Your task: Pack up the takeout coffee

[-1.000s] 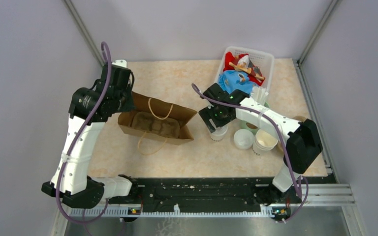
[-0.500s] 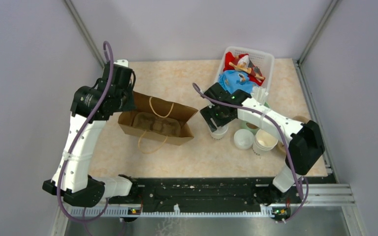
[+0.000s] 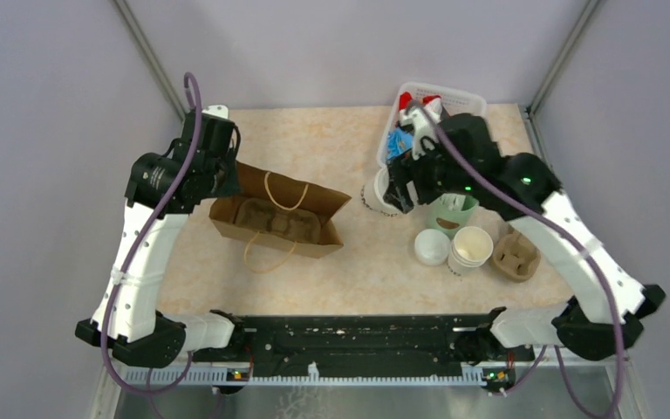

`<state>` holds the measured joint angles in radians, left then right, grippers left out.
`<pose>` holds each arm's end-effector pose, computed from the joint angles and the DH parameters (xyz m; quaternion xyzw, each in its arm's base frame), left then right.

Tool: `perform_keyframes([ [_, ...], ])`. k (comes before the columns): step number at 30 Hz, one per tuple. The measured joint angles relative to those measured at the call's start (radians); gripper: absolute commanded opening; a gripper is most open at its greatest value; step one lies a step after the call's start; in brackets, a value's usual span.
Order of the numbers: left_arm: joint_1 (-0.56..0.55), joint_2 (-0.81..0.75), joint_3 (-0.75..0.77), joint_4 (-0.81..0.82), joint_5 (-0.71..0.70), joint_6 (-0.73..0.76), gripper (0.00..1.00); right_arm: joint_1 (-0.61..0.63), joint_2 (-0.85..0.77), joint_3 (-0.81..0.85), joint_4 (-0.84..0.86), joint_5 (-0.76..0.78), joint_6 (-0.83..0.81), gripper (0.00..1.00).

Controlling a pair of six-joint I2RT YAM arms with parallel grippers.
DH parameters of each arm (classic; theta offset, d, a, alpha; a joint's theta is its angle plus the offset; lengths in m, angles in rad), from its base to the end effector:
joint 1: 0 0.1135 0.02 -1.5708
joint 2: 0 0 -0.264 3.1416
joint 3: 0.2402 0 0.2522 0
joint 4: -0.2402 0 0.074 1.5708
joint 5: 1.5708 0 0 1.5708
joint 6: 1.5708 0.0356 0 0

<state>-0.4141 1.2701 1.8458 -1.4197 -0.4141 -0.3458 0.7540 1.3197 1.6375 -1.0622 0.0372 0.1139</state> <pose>0.1755 -0.0615 0.4697 -0.0418 0.9167 0.0494 0.3943 0.1824 0.1694 0.4285 -0.2810 0.8715 0.1533 0.3714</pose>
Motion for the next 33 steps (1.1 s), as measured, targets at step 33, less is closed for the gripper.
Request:
perform_keyframes([
  [33, 0.000, -0.005, -0.012, 0.021, 0.046, -0.014, 0.00, 0.468, 0.402, 0.754, -0.019, -0.079, 0.006, 0.61],
])
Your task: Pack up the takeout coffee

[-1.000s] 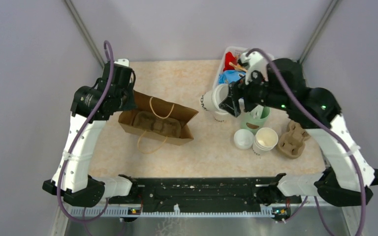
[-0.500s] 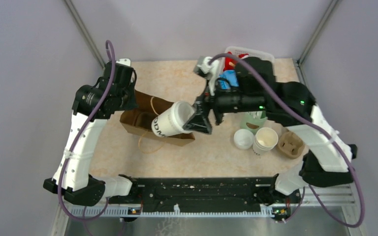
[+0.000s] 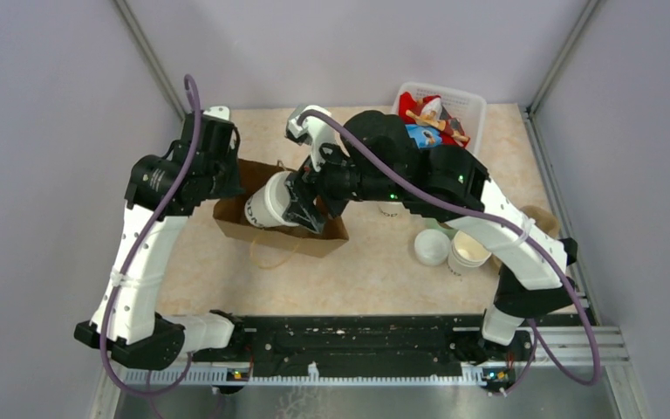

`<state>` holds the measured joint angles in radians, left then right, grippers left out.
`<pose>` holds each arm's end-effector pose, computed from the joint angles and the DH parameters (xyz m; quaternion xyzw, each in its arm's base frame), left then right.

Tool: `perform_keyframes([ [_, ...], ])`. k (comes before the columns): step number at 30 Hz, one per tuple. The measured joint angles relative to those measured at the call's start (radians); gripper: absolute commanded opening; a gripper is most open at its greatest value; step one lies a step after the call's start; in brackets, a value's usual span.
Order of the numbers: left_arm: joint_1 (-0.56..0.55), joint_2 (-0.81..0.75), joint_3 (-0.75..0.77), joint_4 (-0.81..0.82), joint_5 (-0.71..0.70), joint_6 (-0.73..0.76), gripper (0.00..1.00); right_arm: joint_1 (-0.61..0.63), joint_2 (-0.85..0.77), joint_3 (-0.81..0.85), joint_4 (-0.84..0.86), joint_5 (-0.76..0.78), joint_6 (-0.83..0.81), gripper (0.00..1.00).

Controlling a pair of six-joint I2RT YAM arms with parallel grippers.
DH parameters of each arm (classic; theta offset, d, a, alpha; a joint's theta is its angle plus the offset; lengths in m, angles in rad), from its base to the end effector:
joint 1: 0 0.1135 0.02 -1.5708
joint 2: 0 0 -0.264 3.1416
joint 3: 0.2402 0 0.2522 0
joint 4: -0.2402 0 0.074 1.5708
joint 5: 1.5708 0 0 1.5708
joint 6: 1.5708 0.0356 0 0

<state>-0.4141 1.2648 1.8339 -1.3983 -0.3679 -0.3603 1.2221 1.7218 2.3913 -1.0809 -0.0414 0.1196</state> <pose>0.1763 -0.0635 0.4687 -0.0416 0.9178 0.0233 0.3942 0.1062 0.2965 0.5297 -0.4477 0.7066 0.3540 0.4182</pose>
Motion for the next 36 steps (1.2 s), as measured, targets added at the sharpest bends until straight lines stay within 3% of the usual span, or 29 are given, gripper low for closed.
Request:
perform_keyframes([
  [16, 0.000, -0.032, -0.021, 0.057, 0.043, 0.038, 0.00, 0.008, 0.000, -0.002, 0.000, 0.373, -0.124, 0.56],
  [26, 0.000, -0.023, 0.014, 0.067, 0.062, 0.049, 0.00, 0.116, -0.031, -0.170, 0.067, 0.373, -0.293, 0.56],
  [32, 0.000, -0.023, 0.019, 0.071, 0.081, 0.050, 0.00, 0.117, -0.015, -0.179, 0.129, 0.499, -0.240, 0.50],
  [36, 0.000, -0.025, 0.019, 0.090, 0.099, 0.054, 0.00, 0.117, 0.016, -0.163, 0.152, 0.544, -0.106, 0.50],
])
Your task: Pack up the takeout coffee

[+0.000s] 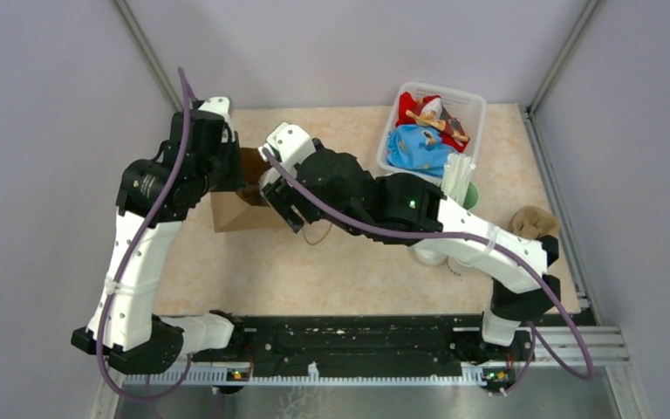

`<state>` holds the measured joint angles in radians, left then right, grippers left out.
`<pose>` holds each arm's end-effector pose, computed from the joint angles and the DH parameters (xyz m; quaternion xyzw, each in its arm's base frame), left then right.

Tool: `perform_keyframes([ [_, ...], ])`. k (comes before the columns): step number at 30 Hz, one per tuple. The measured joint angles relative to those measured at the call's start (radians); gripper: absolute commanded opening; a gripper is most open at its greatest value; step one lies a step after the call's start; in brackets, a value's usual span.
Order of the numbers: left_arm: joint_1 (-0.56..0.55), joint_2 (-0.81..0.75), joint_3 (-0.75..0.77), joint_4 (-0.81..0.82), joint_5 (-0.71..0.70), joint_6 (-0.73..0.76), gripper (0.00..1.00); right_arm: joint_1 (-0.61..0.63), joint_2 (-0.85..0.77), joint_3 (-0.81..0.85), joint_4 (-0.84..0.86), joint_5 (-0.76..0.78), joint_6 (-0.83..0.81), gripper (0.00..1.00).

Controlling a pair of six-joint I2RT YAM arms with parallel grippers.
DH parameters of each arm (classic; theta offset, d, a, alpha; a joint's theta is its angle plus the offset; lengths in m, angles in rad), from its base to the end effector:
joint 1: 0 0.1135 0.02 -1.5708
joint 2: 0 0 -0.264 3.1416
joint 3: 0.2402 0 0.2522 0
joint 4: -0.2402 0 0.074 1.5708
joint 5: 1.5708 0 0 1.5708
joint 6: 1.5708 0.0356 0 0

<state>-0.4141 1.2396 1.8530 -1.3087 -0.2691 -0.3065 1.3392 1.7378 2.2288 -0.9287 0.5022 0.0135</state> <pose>0.1714 -0.0650 0.4838 -0.0085 0.8993 -0.0344 0.4359 0.0963 0.3337 0.4976 -0.3978 0.7263 0.1619 0.5367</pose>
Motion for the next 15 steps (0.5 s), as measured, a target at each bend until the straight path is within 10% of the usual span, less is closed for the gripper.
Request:
perform_keyframes([
  [15, 0.000, -0.063, -0.082, 0.076, 0.065, 0.040, 0.00, -0.068, 0.035, -0.114, 0.154, -0.077, 0.266, 0.50],
])
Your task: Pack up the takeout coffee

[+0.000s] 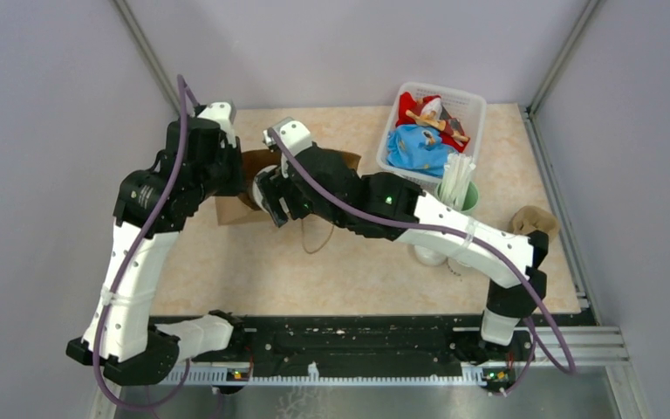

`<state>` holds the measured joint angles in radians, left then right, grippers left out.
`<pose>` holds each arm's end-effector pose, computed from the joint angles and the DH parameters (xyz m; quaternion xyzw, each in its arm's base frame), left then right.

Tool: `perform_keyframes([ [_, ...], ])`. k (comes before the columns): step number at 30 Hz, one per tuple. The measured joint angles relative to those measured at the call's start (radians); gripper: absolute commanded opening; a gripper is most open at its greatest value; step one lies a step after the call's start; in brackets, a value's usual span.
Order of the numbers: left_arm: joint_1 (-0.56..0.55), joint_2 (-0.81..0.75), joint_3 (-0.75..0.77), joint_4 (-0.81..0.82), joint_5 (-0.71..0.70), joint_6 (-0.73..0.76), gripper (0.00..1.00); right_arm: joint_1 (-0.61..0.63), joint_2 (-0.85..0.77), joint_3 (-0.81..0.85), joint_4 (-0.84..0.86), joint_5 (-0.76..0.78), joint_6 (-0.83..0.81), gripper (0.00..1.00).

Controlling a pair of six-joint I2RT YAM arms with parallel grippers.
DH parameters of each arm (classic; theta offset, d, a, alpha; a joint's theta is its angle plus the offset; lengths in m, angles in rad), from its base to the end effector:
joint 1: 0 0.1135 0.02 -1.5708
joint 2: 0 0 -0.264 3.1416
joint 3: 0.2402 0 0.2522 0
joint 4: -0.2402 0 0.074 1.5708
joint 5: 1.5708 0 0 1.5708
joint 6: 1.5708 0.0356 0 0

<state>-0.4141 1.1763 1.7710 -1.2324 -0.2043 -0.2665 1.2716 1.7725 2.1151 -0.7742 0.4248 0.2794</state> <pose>0.1634 -0.0639 0.4794 0.0198 0.8894 -0.0635 0.4522 0.1261 0.3589 0.4664 -0.2919 0.7781 0.2423 0.5007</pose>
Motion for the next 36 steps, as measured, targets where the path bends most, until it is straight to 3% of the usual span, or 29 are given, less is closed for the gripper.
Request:
perform_keyframes([
  [12, 0.001, -0.143, -0.157, 0.170, 0.093, 0.142, 0.00, -0.047, -0.117, -0.409, 0.288, -0.220, -0.285, 0.50],
  [27, 0.001, -0.124, -0.161, 0.169, 0.114, 0.196, 0.00, -0.051, -0.208, -0.636, 0.474, -0.076, -0.448, 0.48],
  [36, 0.001, -0.115, -0.174, 0.153, 0.087, 0.152, 0.00, -0.053, -0.332, -0.716, 0.464, -0.094, -0.397, 0.48],
])
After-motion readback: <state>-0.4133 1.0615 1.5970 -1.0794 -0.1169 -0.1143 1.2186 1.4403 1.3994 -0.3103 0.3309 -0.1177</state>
